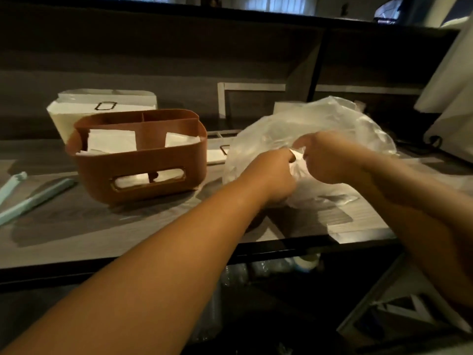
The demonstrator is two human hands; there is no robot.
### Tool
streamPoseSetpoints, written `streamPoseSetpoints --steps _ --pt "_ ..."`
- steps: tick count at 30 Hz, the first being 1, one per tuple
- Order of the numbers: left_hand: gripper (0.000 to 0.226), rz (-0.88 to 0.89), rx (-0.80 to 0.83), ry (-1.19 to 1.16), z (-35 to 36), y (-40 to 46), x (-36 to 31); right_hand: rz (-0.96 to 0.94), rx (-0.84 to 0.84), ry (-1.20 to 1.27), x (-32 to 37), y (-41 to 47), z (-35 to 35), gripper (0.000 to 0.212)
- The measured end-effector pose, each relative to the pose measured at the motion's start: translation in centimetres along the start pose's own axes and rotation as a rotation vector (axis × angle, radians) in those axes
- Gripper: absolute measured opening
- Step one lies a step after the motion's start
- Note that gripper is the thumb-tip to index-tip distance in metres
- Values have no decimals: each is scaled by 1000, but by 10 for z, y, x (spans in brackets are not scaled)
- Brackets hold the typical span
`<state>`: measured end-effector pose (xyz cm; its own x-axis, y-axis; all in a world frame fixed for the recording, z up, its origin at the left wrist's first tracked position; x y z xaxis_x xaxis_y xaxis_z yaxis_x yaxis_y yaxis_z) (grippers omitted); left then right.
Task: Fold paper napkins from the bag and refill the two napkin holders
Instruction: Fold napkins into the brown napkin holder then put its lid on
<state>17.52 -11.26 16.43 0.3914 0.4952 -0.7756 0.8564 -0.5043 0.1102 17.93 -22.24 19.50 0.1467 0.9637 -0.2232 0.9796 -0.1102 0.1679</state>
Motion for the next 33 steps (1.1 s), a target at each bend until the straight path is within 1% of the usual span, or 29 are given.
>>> streamPoseSetpoints --steps 3,4,6,9,10,13,15,17,19,21,26,30,32,33 --pt "59 27 -198 -37 -3 6 16 40 -14 50 -2 13 11 53" --pt "61 24 -230 -51 -4 8 21 52 -4 69 -1 17 14 52" --pt "68 10 -238 -75 -4 14 32 46 28 63 3 26 21 49" --pt "77 -3 -236 -39 -7 23 43 31 110 -19 7 39 29 47" --pt "77 -6 -236 -29 -8 24 45 26 161 -39 8 42 32 50" --pt "80 -11 -227 -22 -8 26 48 -5 336 -56 12 47 41 68" --pt "82 -18 -215 -26 -8 27 49 -34 368 -107 17 54 46 67" --pt "82 -21 -202 -39 -9 27 50 -25 332 -118 17 64 48 53" --pt "84 -20 -190 -39 -8 28 50 9 252 -118 16 72 49 37" --pt "85 -19 -183 -39 -8 28 50 57 189 -122 12 75 47 26" --pt "87 -25 -184 -56 -9 29 53 110 74 -114 8 76 38 22" --pt "84 -18 -209 -96 -12 31 54 74 -59 90 17 66 14 17" --pt "79 -21 -214 -153 -14 31 53 41 -68 231 22 55 1 15" --pt "79 -30 -220 -189 -15 30 53 31 -66 336 22 50 -4 8"
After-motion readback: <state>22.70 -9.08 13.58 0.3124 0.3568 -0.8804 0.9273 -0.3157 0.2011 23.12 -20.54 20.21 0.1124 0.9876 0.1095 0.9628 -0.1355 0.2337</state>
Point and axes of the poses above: each hand's wrist, its own y-axis towards the middle knuckle, its own z-axis out of the palm, x = y × z, the point moved 8 cm from there along y, towards the middle knuckle, and after that the axes turned 11 degrees about -y, right-handed, at the moved point
